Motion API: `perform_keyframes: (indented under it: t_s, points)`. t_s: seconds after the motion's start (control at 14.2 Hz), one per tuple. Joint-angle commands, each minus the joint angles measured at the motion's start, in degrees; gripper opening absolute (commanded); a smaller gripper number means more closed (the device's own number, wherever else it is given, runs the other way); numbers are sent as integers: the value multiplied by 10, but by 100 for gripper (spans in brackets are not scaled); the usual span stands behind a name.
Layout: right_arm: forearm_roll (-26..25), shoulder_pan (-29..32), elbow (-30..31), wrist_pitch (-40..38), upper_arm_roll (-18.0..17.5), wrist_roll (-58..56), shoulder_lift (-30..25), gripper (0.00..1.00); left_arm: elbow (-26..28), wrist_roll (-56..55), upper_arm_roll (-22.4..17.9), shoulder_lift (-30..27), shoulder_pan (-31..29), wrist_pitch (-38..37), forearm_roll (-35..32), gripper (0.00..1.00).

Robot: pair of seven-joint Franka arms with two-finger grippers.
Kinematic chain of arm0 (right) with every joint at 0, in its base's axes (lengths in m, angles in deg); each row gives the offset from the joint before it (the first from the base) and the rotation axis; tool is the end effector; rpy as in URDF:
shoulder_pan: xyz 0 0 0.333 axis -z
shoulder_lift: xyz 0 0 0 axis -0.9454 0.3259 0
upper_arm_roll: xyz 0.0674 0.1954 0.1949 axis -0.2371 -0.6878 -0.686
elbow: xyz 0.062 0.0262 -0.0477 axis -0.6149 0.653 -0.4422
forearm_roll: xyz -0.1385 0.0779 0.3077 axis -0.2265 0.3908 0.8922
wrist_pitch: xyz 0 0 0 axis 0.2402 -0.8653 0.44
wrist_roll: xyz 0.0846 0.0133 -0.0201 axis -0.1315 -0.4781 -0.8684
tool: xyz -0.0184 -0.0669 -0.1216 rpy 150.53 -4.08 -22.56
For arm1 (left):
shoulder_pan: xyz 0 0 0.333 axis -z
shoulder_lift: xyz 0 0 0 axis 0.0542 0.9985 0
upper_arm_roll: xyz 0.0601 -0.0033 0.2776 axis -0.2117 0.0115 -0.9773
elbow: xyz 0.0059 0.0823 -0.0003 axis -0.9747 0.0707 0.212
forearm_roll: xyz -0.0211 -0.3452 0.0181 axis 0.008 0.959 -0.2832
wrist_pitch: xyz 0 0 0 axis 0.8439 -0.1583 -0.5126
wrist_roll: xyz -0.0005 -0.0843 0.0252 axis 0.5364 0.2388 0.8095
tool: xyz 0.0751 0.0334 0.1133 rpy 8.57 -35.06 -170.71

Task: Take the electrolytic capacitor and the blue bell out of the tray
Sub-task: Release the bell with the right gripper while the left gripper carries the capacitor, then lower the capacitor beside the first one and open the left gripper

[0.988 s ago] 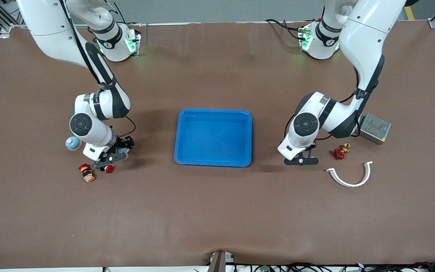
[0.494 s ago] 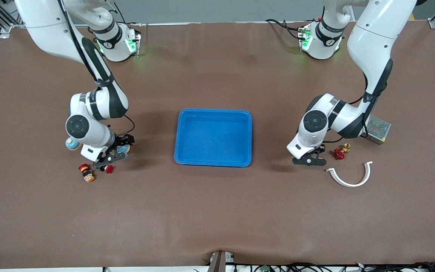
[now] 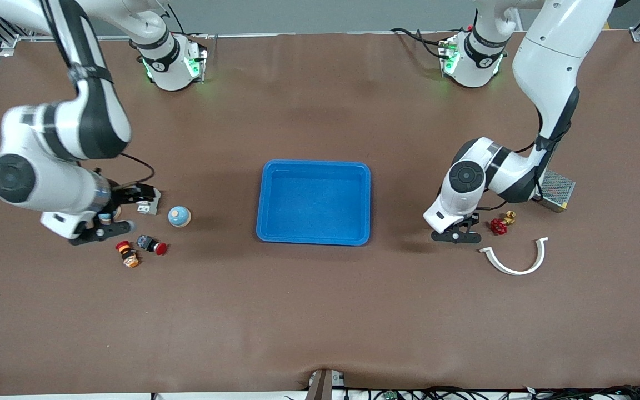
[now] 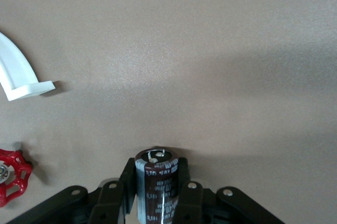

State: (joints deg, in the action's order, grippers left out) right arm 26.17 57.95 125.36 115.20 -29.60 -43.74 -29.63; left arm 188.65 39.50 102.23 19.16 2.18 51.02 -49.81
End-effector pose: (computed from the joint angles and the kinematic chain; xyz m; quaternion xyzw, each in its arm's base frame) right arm 0.5548 0.0595 0.3976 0.9859 0.1126 -0.1233 0.0060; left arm 0.5235 -0.1680 0.1566 -0.9923 0.0690 -0.0129 0.1018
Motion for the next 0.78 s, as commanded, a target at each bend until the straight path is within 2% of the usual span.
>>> perform_keyframes:
  t_s: [0.0, 0.07, 0.14, 0.21, 0.49, 0.71]
  points:
    - [-9, 9, -94, -95, 15, 0, 12, 100, 21, -2, 4, -17, -5, 12, -12, 0]
    - [-15, 10, -117, -113, 21, -4, 9, 100, 21, -2, 5, -16, -5, 16, -12, 0]
    - [-38, 9, -131, -123, 29, -1, 2, 100, 21, -3, 4, -15, -5, 17, -11, 47]
    - [-38, 13, -145, -130, 32, 5, -3, 100, 21, -3, 4, -15, -5, 17, -12, 99]
    - [-41, 63, -204, -140, 36, 6, -19, 100, 21, -5, 4, -16, -5, 18, -11, 100]
    - [-24, 97, -221, -132, 36, 6, -39, 100, 20, -5, 4, -15, -5, 20, -11, 100]
